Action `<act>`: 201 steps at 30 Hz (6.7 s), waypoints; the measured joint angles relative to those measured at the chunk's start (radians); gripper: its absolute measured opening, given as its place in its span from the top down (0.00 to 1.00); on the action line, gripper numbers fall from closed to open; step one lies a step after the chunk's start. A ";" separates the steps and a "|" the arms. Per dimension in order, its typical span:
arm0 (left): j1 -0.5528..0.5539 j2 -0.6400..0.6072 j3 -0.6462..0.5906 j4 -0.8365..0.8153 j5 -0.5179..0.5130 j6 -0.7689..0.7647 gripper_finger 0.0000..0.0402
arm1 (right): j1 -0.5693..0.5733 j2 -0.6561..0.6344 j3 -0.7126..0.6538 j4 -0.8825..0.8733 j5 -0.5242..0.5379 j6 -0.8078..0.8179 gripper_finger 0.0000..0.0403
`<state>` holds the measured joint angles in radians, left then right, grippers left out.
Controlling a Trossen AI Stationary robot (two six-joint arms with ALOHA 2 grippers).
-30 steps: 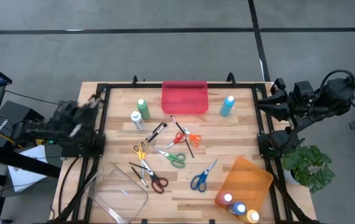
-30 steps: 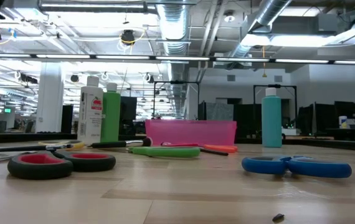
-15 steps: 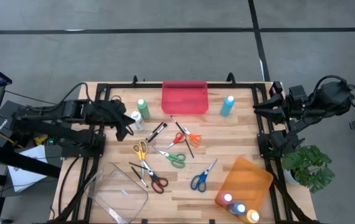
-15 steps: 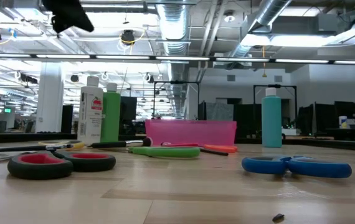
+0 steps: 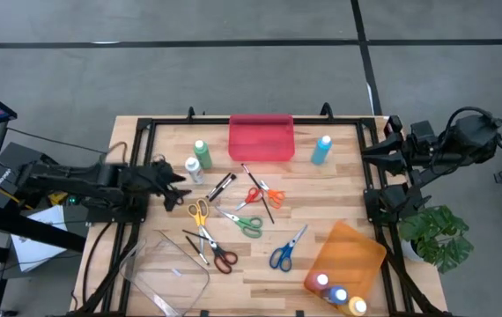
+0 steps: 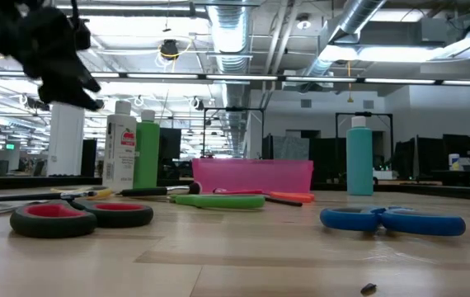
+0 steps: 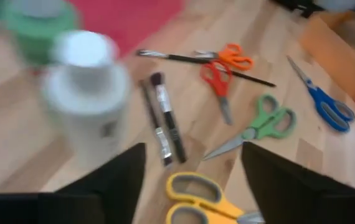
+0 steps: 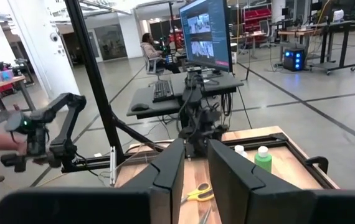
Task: Pick & Place Paint Supplies
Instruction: Put the white paint bottle into the orange bin
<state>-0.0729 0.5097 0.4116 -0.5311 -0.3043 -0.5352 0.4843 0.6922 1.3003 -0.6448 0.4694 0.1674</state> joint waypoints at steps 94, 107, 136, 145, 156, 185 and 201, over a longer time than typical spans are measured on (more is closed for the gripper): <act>0.168 0.887 -0.406 1.583 -0.166 0.248 0.29 | 0.000 0.000 0.000 -0.066 0.029 0.043 0.83; 0.168 0.952 -0.406 1.679 -0.158 0.247 0.44 | 0.000 0.000 0.000 -0.066 0.029 0.043 0.83; 0.122 0.952 0.266 1.016 0.301 0.251 0.46 | -0.336 0.194 0.011 -0.257 0.001 0.211 0.53; 0.122 0.952 0.345 0.952 0.363 0.251 0.46 | -0.478 0.546 0.207 -0.427 -0.401 0.115 0.46; 0.117 0.952 0.346 0.896 0.363 0.251 0.46 | -0.563 0.946 0.564 -0.437 -0.640 -0.186 0.43; 0.111 0.952 0.346 0.890 0.371 0.376 0.46 | -0.635 1.295 0.889 -0.592 -0.876 -0.482 0.43; 0.111 0.952 0.346 0.892 0.368 0.374 0.46 | -0.638 1.316 0.888 -0.563 -0.872 -0.493 0.49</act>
<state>0.0383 1.4612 0.7574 0.3607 0.0635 -0.1608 -0.1535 2.0081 2.1887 -1.2073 -0.4030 -0.3252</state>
